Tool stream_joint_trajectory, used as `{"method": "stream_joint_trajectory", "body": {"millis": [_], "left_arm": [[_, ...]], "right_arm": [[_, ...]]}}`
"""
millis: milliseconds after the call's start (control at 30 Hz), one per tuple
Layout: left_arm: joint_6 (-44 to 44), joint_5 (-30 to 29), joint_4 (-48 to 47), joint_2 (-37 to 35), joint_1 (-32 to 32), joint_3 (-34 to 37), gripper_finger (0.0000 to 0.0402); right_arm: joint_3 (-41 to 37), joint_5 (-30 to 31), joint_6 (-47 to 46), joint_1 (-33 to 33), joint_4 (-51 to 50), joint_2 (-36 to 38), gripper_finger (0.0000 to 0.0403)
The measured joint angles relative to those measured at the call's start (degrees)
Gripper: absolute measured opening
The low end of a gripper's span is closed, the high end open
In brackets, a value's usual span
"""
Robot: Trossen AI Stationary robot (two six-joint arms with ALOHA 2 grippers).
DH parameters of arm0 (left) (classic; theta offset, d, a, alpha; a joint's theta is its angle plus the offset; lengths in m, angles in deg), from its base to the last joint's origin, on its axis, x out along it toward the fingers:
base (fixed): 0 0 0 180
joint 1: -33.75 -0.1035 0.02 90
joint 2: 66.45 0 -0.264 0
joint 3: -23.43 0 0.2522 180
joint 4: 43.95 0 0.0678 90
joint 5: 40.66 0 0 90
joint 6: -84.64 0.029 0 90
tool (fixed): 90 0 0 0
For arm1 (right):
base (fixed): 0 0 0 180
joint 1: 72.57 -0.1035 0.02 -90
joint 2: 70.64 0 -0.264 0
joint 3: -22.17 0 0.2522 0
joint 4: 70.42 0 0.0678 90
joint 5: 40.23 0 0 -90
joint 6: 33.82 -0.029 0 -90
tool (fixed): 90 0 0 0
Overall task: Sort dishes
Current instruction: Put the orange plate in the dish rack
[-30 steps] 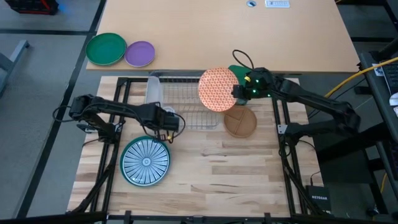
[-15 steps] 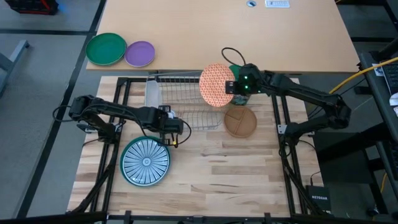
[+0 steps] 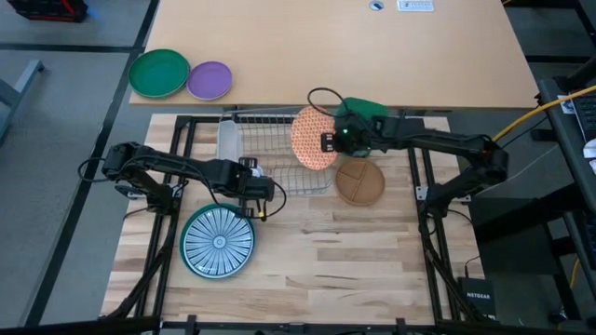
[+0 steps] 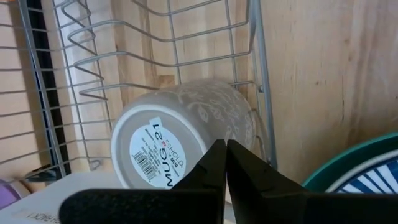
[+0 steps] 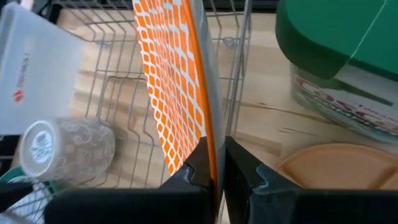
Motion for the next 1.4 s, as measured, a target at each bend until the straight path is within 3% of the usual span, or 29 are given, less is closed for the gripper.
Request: {"method": "stream_joint_trajectory", "body": {"millis": [767,1400], "left_arm": [[3.41,-0.15,0.17,0.00,0.00,0.00,0.0001],[4.80,-0.15,0.61,-0.02,0.00,-0.02,0.0001]], "right_arm": [[0.07,9.37,-12.33,-5.61,-0.06,-1.09,0.0017],[0.17,9.18,-14.78,-5.85,4.16,-5.56,0.0017]]}}
